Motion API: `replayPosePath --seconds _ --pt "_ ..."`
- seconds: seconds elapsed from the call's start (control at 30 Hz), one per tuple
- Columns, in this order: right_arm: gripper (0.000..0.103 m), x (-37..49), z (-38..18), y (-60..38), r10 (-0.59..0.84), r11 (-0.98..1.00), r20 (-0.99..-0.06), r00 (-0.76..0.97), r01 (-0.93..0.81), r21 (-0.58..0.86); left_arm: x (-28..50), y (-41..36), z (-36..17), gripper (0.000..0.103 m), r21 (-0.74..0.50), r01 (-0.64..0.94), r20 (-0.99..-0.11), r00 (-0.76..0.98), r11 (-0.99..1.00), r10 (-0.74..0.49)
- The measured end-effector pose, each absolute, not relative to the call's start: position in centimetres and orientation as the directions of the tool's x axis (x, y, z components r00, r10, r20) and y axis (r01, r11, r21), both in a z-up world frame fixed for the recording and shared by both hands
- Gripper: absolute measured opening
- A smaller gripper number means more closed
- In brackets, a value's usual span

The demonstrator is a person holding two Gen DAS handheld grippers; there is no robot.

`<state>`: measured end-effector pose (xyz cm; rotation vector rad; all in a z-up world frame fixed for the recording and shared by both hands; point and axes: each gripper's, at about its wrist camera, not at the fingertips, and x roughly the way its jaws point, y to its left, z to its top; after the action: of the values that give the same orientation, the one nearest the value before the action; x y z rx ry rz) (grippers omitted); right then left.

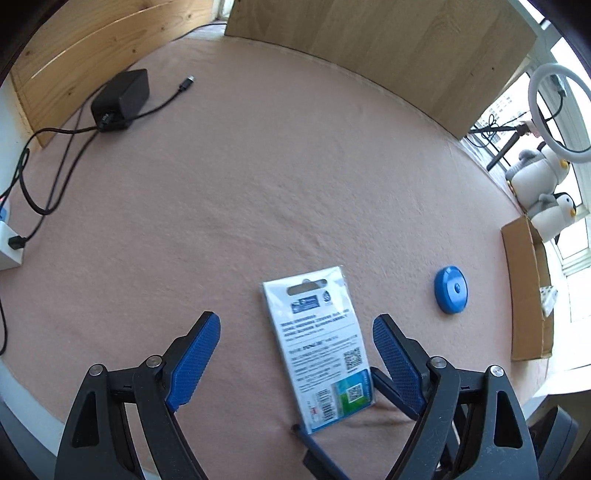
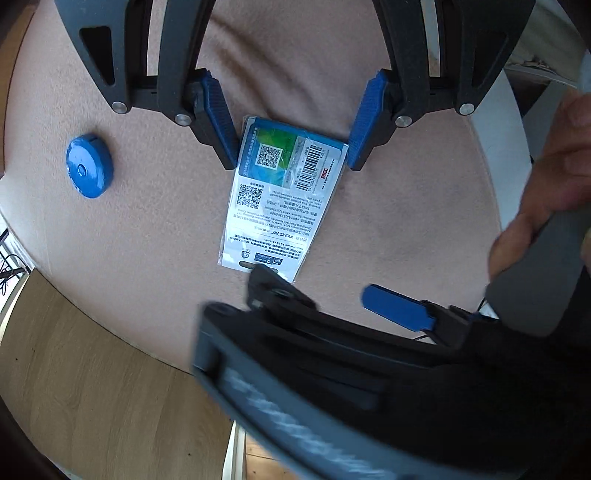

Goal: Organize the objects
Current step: 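Close the right gripper on the blister-packed card, then close the left gripper on the card while the right gripper lifts it toward the box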

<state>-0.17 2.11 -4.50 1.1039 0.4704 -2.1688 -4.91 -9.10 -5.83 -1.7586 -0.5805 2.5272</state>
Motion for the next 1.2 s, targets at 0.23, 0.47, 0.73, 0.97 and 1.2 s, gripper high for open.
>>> replayPosePath --seconds 0.23,0.47,0.73,0.97,1.2 --pt "0.054 1.4 -4.4 2.4 -0.384 -0.715 -0.772 -0.507 0.692 -0.098 -4.9 -8.5 -7.3 0.087 -0.326 0.247 -0.919 -0.309 -0.912 0.245" --pt "0.054 3.4 -3.8 1.3 -0.427 -0.662 -0.737 -0.523 0.736 -0.139 -4.5 -8.5 -6.9 0.079 -0.320 0.243 -0.920 -0.311 -0.916 0.239" --pt "0.054 2.8 -3.3 1.6 -0.429 -0.686 -0.738 -0.521 0.719 -0.108 -3.8 -7.9 -5.8 0.065 -0.275 0.206 -0.924 -0.326 -0.939 0.199" --pt "0.054 2.3 -1.8 2.3 -0.449 -0.714 -0.717 -0.534 0.696 -0.071 -3.2 -7.1 -3.2 0.064 -0.249 0.159 -0.912 -0.370 -0.955 0.176" --pt "0.055 1.6 0.7 3.6 -0.455 -0.744 -0.677 -0.578 0.665 -0.068 -4.3 -4.3 1.4 0.064 -0.240 0.091 -0.883 -0.433 -0.967 0.178"
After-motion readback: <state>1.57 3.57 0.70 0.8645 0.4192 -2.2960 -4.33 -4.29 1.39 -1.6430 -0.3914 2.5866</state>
